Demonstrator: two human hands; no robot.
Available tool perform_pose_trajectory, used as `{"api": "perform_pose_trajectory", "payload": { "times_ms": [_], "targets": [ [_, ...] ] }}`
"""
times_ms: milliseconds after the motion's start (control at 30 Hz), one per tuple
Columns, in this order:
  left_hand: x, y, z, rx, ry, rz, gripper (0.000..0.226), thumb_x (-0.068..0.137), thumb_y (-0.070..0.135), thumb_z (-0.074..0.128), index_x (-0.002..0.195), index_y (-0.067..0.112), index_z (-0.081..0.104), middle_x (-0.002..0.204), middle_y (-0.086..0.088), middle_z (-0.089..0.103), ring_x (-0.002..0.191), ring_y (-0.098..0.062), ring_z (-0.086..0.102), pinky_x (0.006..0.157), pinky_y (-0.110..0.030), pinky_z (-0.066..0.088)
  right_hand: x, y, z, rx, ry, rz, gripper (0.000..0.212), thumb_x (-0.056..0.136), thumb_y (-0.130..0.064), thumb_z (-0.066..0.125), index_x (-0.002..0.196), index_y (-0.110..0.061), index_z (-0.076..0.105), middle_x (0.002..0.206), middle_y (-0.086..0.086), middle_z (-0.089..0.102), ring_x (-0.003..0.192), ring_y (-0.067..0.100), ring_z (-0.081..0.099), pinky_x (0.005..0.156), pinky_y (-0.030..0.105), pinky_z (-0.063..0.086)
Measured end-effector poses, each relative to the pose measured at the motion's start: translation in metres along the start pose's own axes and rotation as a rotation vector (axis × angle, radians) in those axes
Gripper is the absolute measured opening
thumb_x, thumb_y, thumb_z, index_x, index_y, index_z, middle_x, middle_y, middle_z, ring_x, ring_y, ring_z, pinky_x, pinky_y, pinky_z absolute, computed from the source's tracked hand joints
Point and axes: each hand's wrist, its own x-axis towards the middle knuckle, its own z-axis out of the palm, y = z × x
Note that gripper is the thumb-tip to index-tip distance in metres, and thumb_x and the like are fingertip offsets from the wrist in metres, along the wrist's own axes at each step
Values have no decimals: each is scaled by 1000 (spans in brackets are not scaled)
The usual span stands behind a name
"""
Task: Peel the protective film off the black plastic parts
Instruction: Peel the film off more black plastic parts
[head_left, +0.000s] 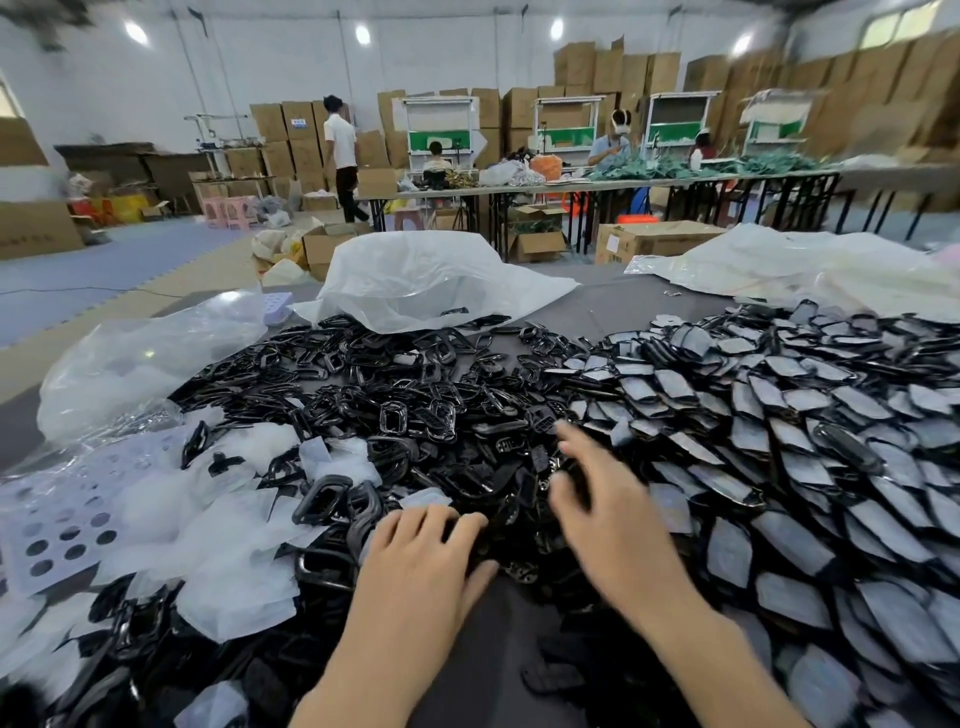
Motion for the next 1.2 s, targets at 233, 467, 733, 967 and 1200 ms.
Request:
{"api": "perform_pose_trajectory", "payload": {
  "times_ms": [233,467,733,967,1200],
  "targets": [
    [3,-5,-3,-130,156,-127,10,89,30,69,98,32,65,91,17,67,89,-11,61,82,-26,40,-13,-1,35,-397,-284,-144,35,100,-50,45,131,-37,55,132,-12,51,120,15,52,101,31,39],
    [5,-10,-17,-719,292,-553,4,94,45,55,97,45,55,79,23,67,78,2,62,63,-23,46,-13,-3,29,-367,-147,-119,32,102,-50,42,124,-33,58,112,-15,63,104,14,59,92,31,47],
    [10,-17,-21,-1059,342,-673,4,94,33,64,92,35,65,92,15,70,79,-1,64,73,-19,47,6,-16,34,-311,-144,-83,50,103,-54,26,142,-33,49,129,-14,54,117,10,52,99,29,38],
    [12,-20,-22,-1157,338,-674,10,98,25,60,99,31,68,75,11,68,68,-3,63,64,-7,46,34,-20,60,-395,-280,46,38,103,-50,43,134,-32,52,130,-6,53,124,19,44,102,35,36],
    [13,-17,-23,-1272,336,-687,10,97,25,62,98,29,72,79,10,73,71,-2,68,67,-9,49,16,-20,31,183,-18,121,8,94,-29,67,94,-37,66,88,-15,68,87,-1,62,76,11,45]
  ]
}}
